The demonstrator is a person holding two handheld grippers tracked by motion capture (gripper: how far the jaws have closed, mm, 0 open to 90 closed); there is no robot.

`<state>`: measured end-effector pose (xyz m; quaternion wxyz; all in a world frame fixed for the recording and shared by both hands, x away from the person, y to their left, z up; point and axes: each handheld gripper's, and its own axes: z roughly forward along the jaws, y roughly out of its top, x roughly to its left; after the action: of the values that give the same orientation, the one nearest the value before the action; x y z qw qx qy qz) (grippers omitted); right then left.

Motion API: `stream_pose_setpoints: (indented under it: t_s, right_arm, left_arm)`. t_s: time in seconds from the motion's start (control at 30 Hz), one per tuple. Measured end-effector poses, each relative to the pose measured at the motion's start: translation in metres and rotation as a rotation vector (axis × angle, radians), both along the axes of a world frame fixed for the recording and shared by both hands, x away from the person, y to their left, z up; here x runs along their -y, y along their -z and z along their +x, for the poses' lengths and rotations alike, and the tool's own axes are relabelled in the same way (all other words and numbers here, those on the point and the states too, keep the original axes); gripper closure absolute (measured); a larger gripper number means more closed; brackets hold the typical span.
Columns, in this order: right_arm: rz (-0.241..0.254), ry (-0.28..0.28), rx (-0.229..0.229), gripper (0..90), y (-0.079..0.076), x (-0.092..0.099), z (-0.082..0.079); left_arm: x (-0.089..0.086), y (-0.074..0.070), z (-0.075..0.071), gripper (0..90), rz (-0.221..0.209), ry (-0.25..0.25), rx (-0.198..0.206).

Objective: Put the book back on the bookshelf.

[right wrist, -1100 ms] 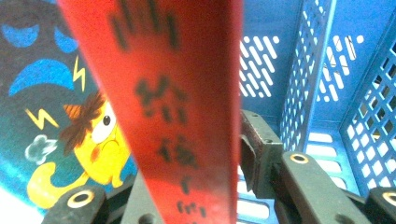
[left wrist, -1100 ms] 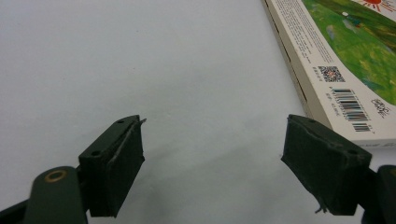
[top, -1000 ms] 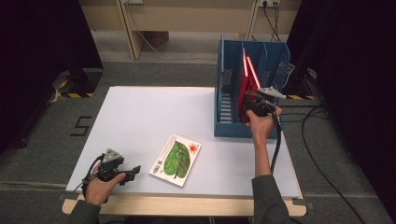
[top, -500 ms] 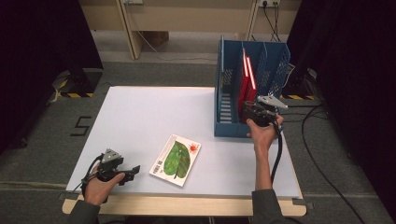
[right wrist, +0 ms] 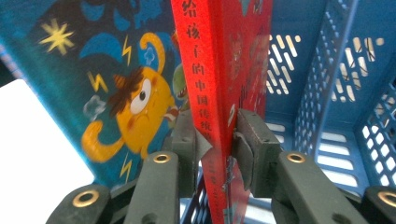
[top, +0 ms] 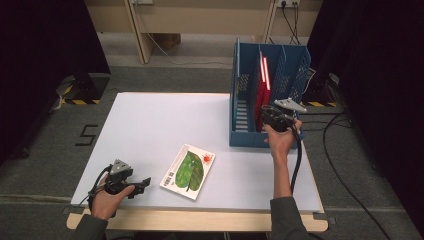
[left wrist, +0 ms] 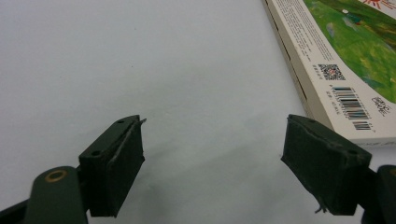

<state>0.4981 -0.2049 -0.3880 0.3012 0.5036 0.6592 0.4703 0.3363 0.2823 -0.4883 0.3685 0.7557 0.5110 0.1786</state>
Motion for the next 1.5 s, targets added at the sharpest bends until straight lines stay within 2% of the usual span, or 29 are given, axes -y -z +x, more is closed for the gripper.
stream_pose_setpoints:
  t_s: [0.17, 0.27, 0.5, 0.6, 0.73, 0.97, 1.33, 1.5]
  right_arm:
    - [0.009, -0.007, -0.025, 69.5, -0.002, 0.0, 0.014]
    - [-0.015, -0.007, -0.029, 69.6, 0.0, 0.001, 0.01]
    - [0.002, -0.043, -0.03, 78.4, 0.014, 0.01, -0.003]
    - [-0.046, -0.04, -0.028, 79.6, 0.013, 0.008, -0.005]
    - [-0.082, -0.035, -0.04, 79.7, 0.009, 0.003, 0.001]
    - [-0.09, -0.03, -0.06, 79.4, 0.007, -0.001, 0.013]
    - [-0.126, -0.03, -0.064, 80.2, 0.01, -0.001, 0.014]
    - [-0.121, -0.029, -0.072, 79.8, 0.009, -0.001, 0.015]
  left_arm:
    - [-0.002, 0.0, 0.0, 19.6, -0.004, -0.002, 0.0]
    - [-0.002, 0.0, 0.0, 19.6, 0.0, -0.005, -0.001]
    - [-0.002, 0.0, 0.0, 19.6, -0.002, -0.004, -0.003]
    - [-0.001, 0.0, 0.0, 19.6, 0.0, -0.004, -0.004]
    - [-0.001, 0.0, 0.0, 19.6, 0.002, -0.002, -0.004]
    - [-0.002, 0.0, 0.0, 19.6, -0.004, -0.006, -0.003]
    - [-0.001, 0.0, 0.0, 19.6, 0.002, 0.0, -0.006]
    - [-0.001, 0.001, 0.0, 19.6, 0.001, -0.001, -0.007]
